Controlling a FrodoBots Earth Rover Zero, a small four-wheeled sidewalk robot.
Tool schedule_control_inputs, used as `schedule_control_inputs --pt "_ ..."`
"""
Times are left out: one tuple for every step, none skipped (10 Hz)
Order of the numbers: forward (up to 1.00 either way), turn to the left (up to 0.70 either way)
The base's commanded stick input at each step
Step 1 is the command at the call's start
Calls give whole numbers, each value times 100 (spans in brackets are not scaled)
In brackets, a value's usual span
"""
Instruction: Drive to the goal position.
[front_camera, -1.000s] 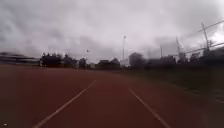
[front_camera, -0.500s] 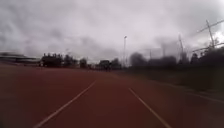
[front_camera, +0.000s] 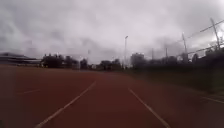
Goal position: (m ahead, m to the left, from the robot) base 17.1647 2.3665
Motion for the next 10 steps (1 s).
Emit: schedule_control_inputs --pt "70 0" --pt "70 0" --pt "70 0" --pt "70 0" --pt "70 0" --pt "70 0" --pt "70 0" --pt "70 0" --pt "70 0" --pt "70 0"
